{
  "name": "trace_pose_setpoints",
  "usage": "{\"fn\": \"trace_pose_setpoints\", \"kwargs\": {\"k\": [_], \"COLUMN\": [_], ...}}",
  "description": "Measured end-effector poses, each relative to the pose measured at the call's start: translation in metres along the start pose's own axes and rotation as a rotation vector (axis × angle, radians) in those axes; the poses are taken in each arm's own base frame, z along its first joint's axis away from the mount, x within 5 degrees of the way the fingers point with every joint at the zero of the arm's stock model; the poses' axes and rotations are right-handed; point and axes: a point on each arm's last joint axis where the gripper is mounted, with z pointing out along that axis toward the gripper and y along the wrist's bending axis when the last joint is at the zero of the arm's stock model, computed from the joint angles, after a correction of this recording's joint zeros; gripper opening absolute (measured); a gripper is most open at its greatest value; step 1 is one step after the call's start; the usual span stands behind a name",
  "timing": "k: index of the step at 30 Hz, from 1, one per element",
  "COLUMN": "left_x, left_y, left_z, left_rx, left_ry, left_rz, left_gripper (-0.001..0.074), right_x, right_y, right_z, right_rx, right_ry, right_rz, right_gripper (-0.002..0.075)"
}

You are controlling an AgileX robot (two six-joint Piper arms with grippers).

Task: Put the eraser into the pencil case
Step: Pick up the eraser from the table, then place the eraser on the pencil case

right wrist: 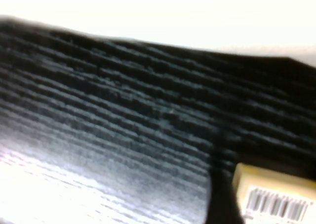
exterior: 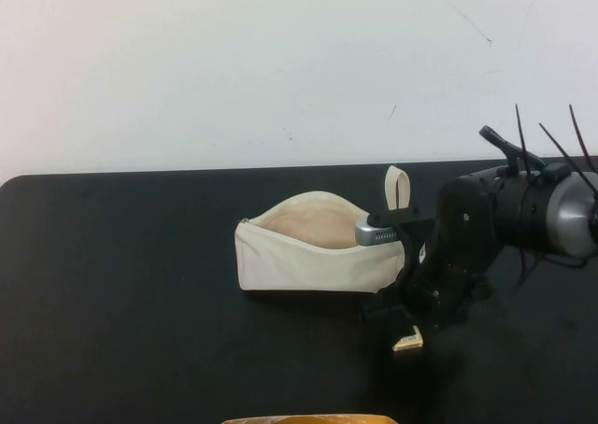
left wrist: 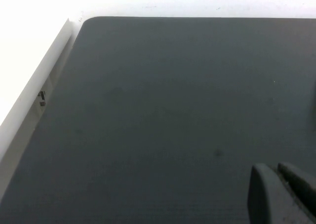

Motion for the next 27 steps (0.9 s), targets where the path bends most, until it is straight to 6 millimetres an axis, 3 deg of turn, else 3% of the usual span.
{"fn": "trace_pose_setpoints", "kwargs": {"k": [3,9,12,21,23,27], "left_x": [0.0,0.0,0.0,0.0,0.0,0.0], "left_y": [0.0,0.0,0.0,0.0,0.0,0.0], "left_z": [0.0,0.0,0.0,0.0,0.0,0.0], "left_rx": [0.0,0.0,0.0,0.0,0.0,0.0], "left_ry": [0.0,0.0,0.0,0.0,0.0,0.0], "left_rz": [0.0,0.0,0.0,0.0,0.0,0.0], "left_gripper": [-0.0001,-0.0001,-0.0001,-0.0001,-0.0001,-0.0001], "right_x": [0.0,0.003,0.005,0.01,0.008,-0.004], "right_y": [0.0,0.001,0.003,0.019,0.023,0.03], "right_z": [0.0,-0.008,-0.029,-0.132,-0.142,-0.142], "right_rx": [0.002,0.005,-0.002,-0.098,-0.135,-0.212], "right_ry": [0.0,0.045,0.032,-0.234,-0.305,-0.429], "right_rz": [0.009,-0.01,-0.058,-0.185,-0.195,-0.214], "right_gripper": [0.0312,0.0304,0.0304,0.0304,0.0304,0.0304]}}
